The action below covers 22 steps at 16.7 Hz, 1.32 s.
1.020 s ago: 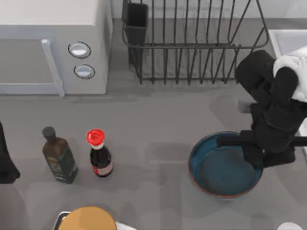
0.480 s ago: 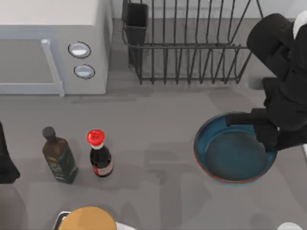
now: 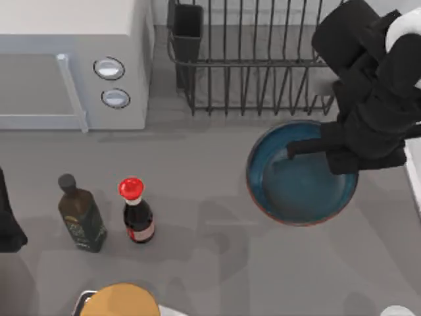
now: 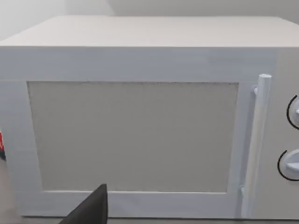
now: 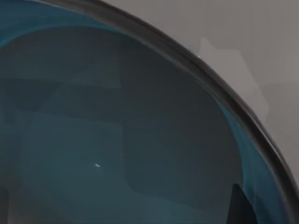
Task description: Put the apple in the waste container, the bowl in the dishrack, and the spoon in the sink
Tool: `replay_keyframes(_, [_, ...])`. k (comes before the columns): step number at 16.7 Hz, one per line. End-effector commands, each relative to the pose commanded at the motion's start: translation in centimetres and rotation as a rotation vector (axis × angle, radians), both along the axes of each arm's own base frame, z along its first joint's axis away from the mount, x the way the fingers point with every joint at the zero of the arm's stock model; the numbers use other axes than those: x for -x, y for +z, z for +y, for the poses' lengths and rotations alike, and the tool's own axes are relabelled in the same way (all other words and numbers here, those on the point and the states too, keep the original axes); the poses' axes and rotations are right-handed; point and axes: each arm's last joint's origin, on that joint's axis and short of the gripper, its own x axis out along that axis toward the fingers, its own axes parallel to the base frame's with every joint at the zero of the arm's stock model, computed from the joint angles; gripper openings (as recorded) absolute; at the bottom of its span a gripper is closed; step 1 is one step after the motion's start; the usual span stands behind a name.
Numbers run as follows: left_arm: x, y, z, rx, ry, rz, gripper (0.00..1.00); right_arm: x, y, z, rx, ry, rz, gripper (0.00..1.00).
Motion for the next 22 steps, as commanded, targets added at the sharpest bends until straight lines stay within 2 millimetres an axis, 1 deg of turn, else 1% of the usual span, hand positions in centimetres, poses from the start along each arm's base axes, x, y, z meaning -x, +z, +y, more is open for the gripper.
replay_keyframes(3, [0.0,0.0,0.0,0.0,0.0,0.0,1.0,0.2,2.4,3.1,0.026,0.107,-0.298,0.0])
replay_keyframes(6, [0.0,0.0,0.0,0.0,0.0,0.0,1.0,1.3,5.8,6.4,0.027,0.158,-0.643,0.0])
replay_keyframes(9, [0.0,0.0,0.0,0.0,0.0,0.0,1.0,3.5,10.1,8.8,-0.01,0.115,-0.967,0.0])
replay_keyframes(12, [0.0,0.0,0.0,0.0,0.0,0.0,1.0,6.3,14.1,9.6,-0.065,0.012,-1.188,0.0])
replay_keyframes(14, [0.0,0.0,0.0,0.0,0.0,0.0,1.0,7.9,16.1,9.5,-0.098,-0.048,-1.267,0.0])
replay_keyframes(16, [0.0,0.0,0.0,0.0,0.0,0.0,1.0,8.8,17.1,9.3,-0.118,-0.08,-1.302,0.0])
replay_keyframes(22, [0.0,0.0,0.0,0.0,0.0,0.0,1.0,8.7,17.0,9.3,-0.115,-0.084,-1.303,0.0])
